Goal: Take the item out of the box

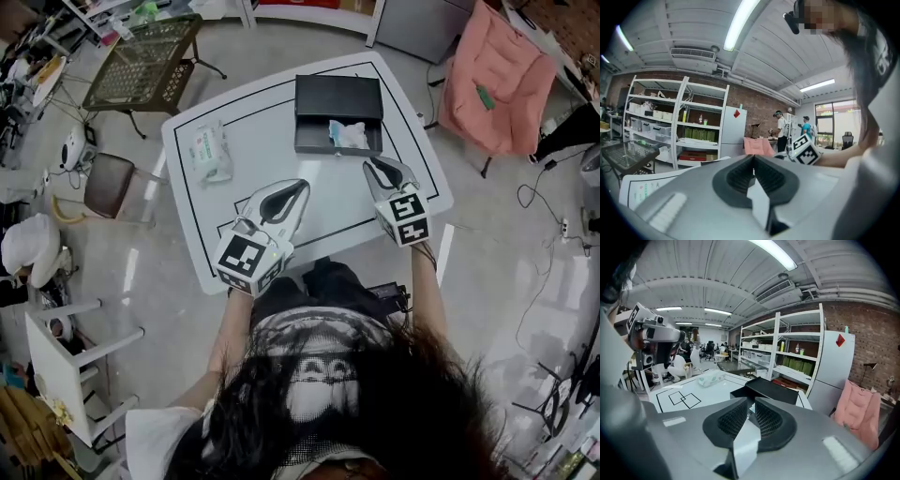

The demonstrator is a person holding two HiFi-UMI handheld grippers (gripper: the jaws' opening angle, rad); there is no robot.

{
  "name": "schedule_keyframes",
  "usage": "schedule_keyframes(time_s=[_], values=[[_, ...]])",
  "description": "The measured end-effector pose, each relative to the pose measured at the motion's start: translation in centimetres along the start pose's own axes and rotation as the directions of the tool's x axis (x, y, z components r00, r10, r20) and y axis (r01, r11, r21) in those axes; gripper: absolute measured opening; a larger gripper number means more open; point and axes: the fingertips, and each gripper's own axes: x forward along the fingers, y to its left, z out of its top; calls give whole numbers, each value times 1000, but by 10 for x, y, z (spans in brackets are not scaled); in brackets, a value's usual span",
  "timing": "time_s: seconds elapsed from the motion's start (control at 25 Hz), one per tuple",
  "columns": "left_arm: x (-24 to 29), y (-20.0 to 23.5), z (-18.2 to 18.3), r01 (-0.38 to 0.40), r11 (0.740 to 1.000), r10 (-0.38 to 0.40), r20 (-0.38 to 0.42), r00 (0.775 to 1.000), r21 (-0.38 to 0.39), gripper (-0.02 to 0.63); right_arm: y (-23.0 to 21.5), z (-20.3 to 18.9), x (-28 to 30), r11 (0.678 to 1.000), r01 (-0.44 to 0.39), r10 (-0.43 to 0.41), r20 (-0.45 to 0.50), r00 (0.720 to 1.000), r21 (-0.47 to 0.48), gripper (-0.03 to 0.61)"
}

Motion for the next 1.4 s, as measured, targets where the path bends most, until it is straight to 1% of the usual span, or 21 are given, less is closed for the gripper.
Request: schedule_keyframes(time_s=[0.08,0.16,0.28,0.44,0.56,0.72,0.92,1.0,1.08,1.12,1.24,1.4], values=[[4,2,0,-15,1000,15,-2,1000,3,0,-13,-6,15,1000,-20,19,-27,999,-8,42],[7,5,0,-29,1000,29,-4,1000,8,0,-23,-13,31,999,-44,43,-59,997,-28,73],[9,9,-2,-46,999,46,-7,999,15,0,-34,-22,57,993,-100,92,-115,989,-67,78],[9,12,-2,-68,997,69,-7,998,22,0,-44,-38,92,975,-178,147,-215,966,-132,78],[6,17,-3,-92,996,92,-11,996,21,0,-45,-42,115,946,-238,170,-290,942,-220,78],[0,25,-7,-123,992,124,-24,992,21,0,-39,-45,144,910,-332,229,-369,901,-248,90],[-10,31,-12,-157,987,158,-35,987,17,0,-27,-61,168,859,-431,259,-492,831,-277,114],[-14,33,-13,-168,986,169,-39,985,15,0,-24,-73,174,848,-456,261,-539,801,-268,115],[-18,35,-15,-178,984,179,-41,983,14,0,-25,-85,177,849,-460,242,-582,777,-261,111],[-19,37,-15,-183,983,184,-42,982,13,0,-27,-88,180,850,-453,226,-592,774,-268,102],[-25,41,-15,-199,980,200,-44,979,12,0,-30,-83,188,847,-424,185,-570,801,-320,56],[-33,45,-20,-218,976,218,-55,974,8,0,-26,-82,188,854,-419,191,-563,804,-309,28]])
